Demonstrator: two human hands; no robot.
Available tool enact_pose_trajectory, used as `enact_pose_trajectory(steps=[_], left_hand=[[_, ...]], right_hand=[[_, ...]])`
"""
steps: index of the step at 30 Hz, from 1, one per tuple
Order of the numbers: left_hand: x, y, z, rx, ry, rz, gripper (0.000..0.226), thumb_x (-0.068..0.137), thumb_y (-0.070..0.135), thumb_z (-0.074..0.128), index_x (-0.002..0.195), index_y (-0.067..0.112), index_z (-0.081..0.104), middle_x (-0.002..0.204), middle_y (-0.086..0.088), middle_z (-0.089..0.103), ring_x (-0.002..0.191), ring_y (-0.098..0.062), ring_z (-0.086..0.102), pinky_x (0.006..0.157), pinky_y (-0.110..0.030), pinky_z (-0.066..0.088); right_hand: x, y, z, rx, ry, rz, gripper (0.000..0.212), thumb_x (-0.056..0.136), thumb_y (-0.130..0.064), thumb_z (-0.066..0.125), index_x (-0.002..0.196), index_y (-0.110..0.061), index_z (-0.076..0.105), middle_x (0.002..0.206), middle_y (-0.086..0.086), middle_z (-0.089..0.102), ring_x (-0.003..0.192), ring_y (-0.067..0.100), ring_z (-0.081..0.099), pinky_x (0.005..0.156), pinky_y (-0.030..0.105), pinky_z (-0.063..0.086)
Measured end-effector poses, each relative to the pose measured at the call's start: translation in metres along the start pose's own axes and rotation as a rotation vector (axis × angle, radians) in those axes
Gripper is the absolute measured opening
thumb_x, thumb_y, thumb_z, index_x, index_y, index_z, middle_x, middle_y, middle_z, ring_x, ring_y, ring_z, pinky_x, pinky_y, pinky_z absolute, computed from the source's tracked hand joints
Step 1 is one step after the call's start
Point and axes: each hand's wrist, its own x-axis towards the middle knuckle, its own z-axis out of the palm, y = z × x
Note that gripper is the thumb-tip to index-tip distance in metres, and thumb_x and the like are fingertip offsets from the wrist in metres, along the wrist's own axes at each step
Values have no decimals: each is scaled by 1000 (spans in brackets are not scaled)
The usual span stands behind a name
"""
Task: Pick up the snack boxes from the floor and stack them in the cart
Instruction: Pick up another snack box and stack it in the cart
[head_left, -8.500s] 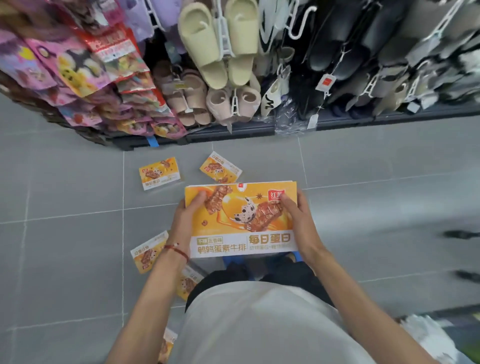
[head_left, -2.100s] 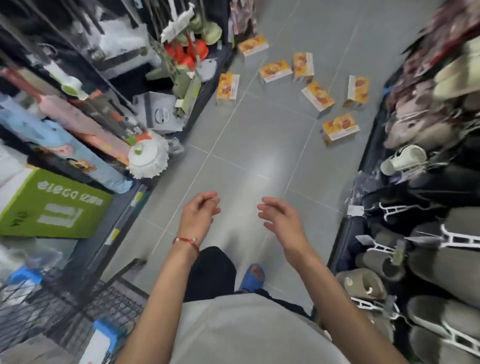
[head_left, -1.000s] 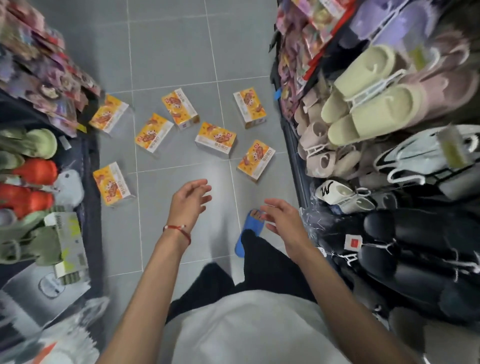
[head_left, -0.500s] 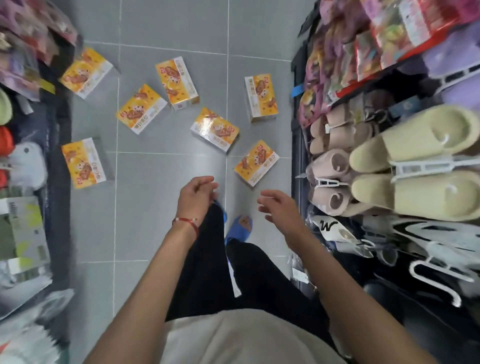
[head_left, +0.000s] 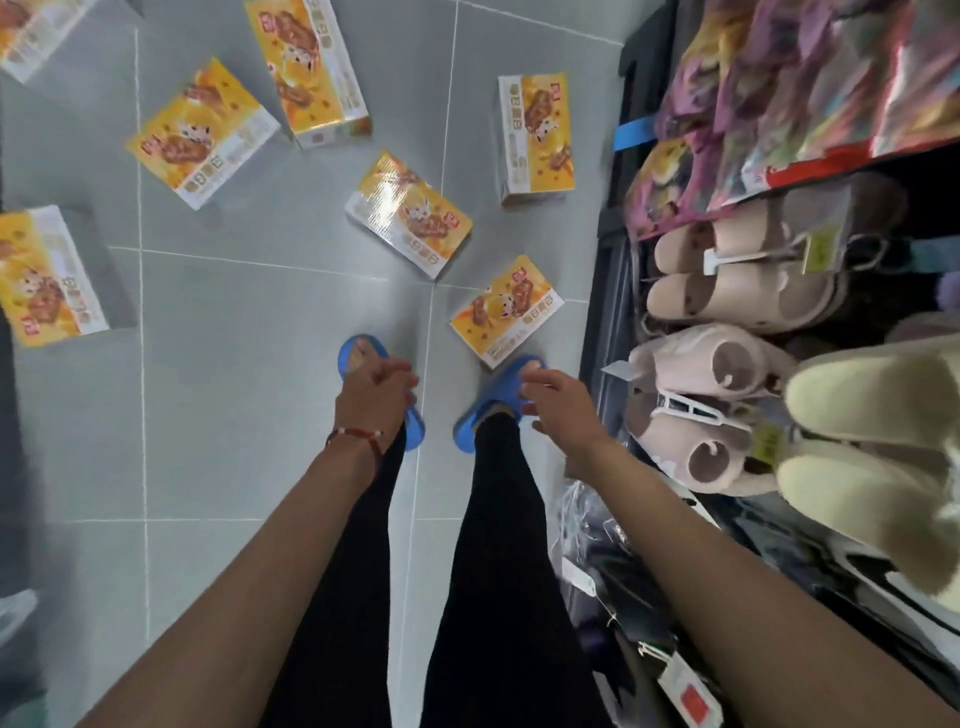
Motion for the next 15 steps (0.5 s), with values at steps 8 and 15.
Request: enact_pose_trajectory(steps=[8,15], left_hand=[[74,-26,45,80,20,-31,25,99,-2,50,119,1,65,88,-5,63,66,-5,54,50,-1,41],[150,-46,91,9,4,-145,25,103,8,50,123,-1,62,100,-11,63,76,-17,59,71,-28,50]], right_hand=[[120,23,-9,-36,8,119,23,99,-8,57,80,-20,63,94,11,63,87,24,56,77,36,43],[210,20,-6,-187,52,36,19,95,-21,53,90,-14,70,99,12,68,93,31,62,85,42,51]])
